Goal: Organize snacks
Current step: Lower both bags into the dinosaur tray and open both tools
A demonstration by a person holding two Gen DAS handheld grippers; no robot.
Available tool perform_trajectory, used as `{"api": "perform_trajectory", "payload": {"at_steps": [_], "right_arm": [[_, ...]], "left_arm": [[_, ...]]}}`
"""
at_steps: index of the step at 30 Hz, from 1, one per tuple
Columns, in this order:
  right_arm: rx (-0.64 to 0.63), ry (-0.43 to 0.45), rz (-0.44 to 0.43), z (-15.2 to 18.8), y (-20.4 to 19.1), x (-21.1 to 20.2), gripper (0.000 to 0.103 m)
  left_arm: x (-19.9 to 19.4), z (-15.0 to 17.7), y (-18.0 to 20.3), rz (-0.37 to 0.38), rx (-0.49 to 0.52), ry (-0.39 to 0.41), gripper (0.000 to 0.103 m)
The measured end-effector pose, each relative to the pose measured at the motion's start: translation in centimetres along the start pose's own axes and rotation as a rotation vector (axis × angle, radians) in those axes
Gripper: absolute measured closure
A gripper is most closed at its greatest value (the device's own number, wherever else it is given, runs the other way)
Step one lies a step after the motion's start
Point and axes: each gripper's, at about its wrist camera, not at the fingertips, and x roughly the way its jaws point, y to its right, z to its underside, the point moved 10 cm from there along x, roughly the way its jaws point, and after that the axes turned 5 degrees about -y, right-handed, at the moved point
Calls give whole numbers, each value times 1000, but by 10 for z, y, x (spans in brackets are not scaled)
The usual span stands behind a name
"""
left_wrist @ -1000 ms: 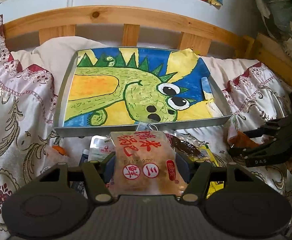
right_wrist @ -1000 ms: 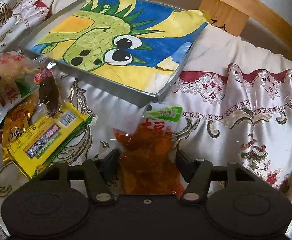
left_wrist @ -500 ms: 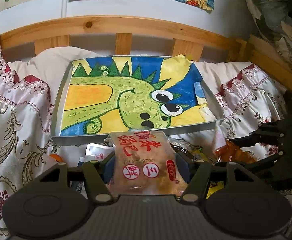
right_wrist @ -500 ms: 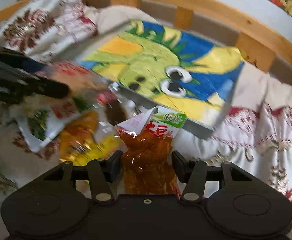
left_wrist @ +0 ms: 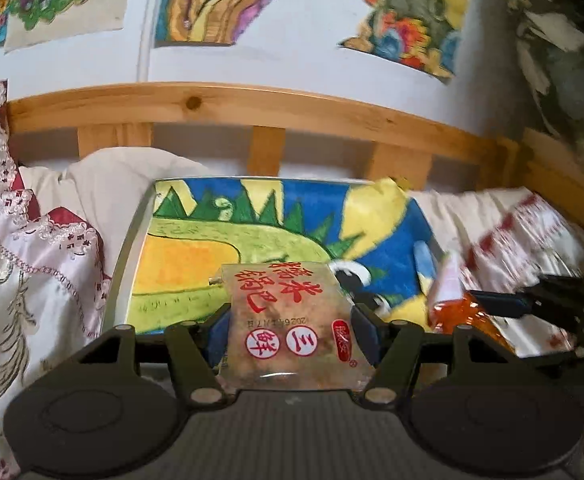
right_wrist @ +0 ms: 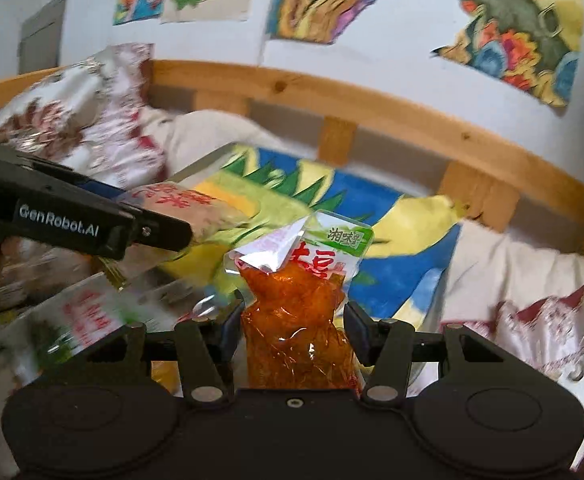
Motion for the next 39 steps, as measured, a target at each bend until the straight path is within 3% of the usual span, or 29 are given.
{"api": "perform_trajectory", "payload": {"at_steps": [7,18,22,26,28,30,35,39], "right_arm": [[17,42,79,-15,18,37,47],[0,-34,98,-12,17,91,46],[-3,-62,101,-7,17,102,45],[10,-73,94,-5,17,104,45],[14,-66,89,-7,16,101,42],[31,-57,77,-10,17,97,29],[73,-11,71,-20,20,75,18],[100,48,81,-30,23,47,8]], "left_arm": [[41,-22,-29,-50,-49,35,36],[92,-17,-60,-122,-53,-43,36],[97,-14,-64,-113,-80,-54,35],[96,-13,-63,-103,-88,-56,24],[93,-15,-63,-100,-95,-52,18],[86,-17,-62,-92,-106,-42,16],[61,-26,-64,-91,-134,9,3],[34,-34,-66,-102,-148,63,1]]}}
